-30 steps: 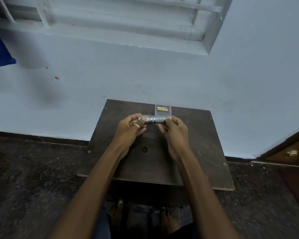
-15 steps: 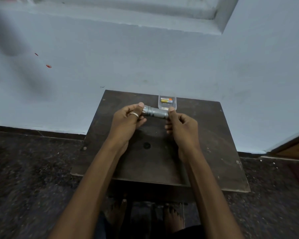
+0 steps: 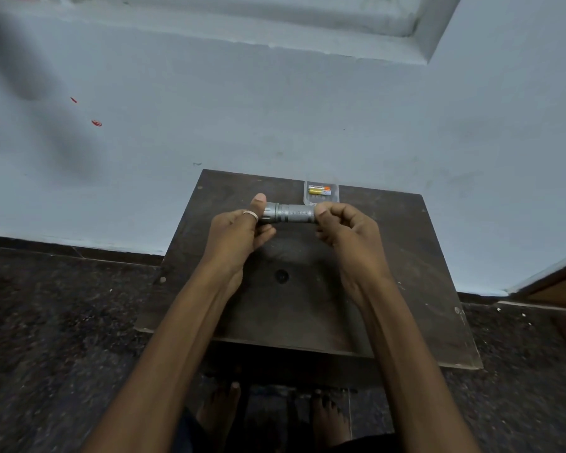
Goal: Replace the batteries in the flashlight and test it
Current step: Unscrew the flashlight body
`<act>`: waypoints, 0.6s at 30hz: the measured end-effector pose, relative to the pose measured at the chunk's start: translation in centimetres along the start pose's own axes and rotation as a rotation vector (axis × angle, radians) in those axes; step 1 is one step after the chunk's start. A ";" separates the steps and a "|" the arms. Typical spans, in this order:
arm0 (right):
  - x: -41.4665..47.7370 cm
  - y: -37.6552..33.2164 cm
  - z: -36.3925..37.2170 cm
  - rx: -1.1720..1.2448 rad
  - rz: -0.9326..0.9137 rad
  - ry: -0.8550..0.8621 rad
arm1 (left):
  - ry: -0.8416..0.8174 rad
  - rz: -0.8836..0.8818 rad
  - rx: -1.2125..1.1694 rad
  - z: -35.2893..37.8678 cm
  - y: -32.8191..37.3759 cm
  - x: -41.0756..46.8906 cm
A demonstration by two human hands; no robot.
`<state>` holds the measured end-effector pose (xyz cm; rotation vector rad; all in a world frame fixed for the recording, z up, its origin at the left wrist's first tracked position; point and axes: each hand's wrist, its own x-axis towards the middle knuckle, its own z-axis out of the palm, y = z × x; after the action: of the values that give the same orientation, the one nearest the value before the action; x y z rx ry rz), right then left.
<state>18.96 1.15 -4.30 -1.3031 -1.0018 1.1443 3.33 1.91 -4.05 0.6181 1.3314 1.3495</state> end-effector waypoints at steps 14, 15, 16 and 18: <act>1.5 -0.2 -0.9 -0.155 0.028 -0.065 | -0.013 0.048 0.040 -0.2 0.2 0.1; 1.5 -0.2 -0.9 -0.127 0.028 -0.075 | -0.012 0.046 0.045 -0.3 0.2 0.1; 1.6 -0.2 -0.9 -0.090 0.034 -0.088 | -0.011 0.042 0.053 -0.3 0.2 0.2; 1.7 -0.3 -1.2 -0.034 0.055 -0.119 | -0.013 0.026 0.069 -0.5 0.2 0.2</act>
<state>20.49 2.61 -4.16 -1.3084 -1.0820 1.2638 2.72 1.97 -4.07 0.6922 1.3684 1.3229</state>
